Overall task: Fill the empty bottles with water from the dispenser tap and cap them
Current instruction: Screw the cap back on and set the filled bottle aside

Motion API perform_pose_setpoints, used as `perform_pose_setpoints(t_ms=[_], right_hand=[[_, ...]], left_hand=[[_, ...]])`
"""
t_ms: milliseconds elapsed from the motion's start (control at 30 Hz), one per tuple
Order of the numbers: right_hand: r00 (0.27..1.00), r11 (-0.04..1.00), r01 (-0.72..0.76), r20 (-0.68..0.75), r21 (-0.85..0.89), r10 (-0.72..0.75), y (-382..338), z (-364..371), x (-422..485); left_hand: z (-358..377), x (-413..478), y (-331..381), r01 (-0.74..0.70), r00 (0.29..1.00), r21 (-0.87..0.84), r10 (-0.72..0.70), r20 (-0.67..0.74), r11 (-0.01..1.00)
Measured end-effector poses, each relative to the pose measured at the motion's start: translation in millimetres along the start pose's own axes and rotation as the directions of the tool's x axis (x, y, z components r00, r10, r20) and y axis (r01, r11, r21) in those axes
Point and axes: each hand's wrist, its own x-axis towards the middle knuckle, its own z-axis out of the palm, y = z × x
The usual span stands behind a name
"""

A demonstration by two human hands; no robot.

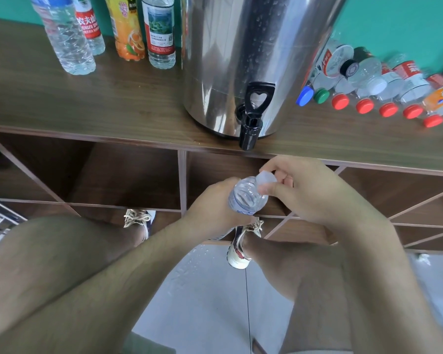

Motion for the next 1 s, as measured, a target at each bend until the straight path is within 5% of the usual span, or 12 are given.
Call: perform_pose_setpoints(t_ms=[100, 300, 700, 800, 1000], right_hand=[[0.999, 0.999, -0.034, -0.015, -0.010, 0.033, 1.5, 2.0, 2.2], [0.991, 0.978, 0.129, -0.048, 0.167, -0.123, 15.6, -1.0, 0.1], [0.985, 0.984, 0.152, -0.065, -0.093, -0.158, 4.2, 8.2, 0.6], [0.878, 0.876, 0.368, -0.194, -0.313, -0.438, -7.1, 6.9, -18.1], [0.695, 0.637, 0.552, -0.125, -0.538, -0.708, -30.6, -38.8, -39.5]], left_hand=[[2.4, 1.5, -3.0, 0.028, 0.999, -0.041, -0.028, 0.016, 0.999], [1.7, 1.5, -9.5, 0.009, 1.000, -0.158, -0.013, -0.026, 0.987], [2.6, -11.5, -4.8, -0.006, 0.999, -0.184, 0.000, -0.033, 0.983], [-6.6, -27.0, 6.3, -0.055, 0.998, -0.213, 0.046, -0.047, 0.975], [-30.5, -65.1, 47.2, -0.161, 0.987, -0.223, 0.157, -0.035, 0.961]])
